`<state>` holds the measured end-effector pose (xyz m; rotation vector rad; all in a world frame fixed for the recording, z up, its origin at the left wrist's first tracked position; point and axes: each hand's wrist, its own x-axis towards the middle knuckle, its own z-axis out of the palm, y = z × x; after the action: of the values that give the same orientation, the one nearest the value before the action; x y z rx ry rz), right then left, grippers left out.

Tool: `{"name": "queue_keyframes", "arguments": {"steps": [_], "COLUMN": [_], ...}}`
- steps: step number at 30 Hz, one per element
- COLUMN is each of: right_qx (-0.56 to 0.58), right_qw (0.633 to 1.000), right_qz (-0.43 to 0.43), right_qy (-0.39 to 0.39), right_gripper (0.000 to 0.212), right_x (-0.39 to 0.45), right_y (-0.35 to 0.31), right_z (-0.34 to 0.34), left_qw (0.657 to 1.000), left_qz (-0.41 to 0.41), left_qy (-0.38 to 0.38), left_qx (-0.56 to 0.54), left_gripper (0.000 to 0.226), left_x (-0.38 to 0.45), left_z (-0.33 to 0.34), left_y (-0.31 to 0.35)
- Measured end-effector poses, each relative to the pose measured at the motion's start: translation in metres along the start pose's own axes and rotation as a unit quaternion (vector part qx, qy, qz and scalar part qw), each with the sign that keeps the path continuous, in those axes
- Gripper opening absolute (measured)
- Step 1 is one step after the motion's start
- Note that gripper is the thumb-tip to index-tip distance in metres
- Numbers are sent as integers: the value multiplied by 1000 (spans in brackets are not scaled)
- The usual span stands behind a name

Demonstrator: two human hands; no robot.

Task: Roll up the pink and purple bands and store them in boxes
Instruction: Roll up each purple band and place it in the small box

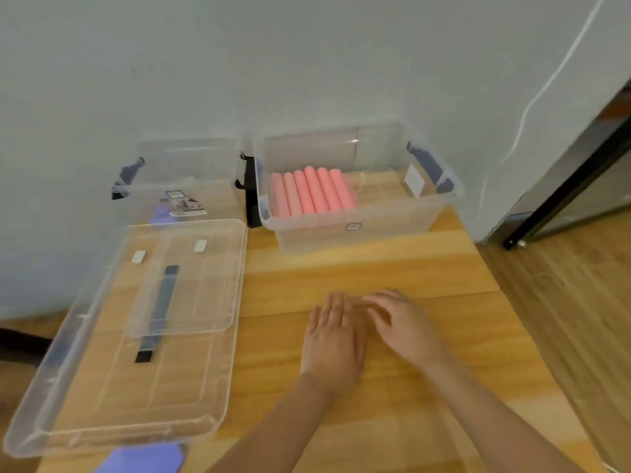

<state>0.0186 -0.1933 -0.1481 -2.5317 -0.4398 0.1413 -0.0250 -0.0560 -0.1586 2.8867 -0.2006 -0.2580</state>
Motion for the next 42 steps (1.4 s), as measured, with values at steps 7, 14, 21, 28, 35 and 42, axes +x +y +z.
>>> {"name": "queue_keyframes", "arguments": {"steps": [7,14,21,28,35,42], "right_qx": [5,21,-65,37,185,231], "right_qw": [992,990,987,983,973,970], "right_qz": [-66,-50,-135,-163,-98,-73], "right_qy": [108,133,52,-78,-93,17], "right_gripper": [29,28,29,24,17,12], "right_x": [-14,-108,-177,-183,-167,-129], "right_y": [35,-12,-85,-175,-184,-152], "right_z": [43,70,104,146,131,43], "left_qw": [998,995,971,958,885,829], "left_qz": [5,-50,-136,-129,-90,-52], "left_qy": [63,76,180,219,307,321], "left_qx": [24,26,80,-132,-338,-455], "left_gripper": [62,61,67,43,16,21], "left_x": [8,-127,-255,-291,-274,-212], "left_z": [45,56,59,57,36,-24], "left_y": [0,-4,-51,-119,-108,-78]}}
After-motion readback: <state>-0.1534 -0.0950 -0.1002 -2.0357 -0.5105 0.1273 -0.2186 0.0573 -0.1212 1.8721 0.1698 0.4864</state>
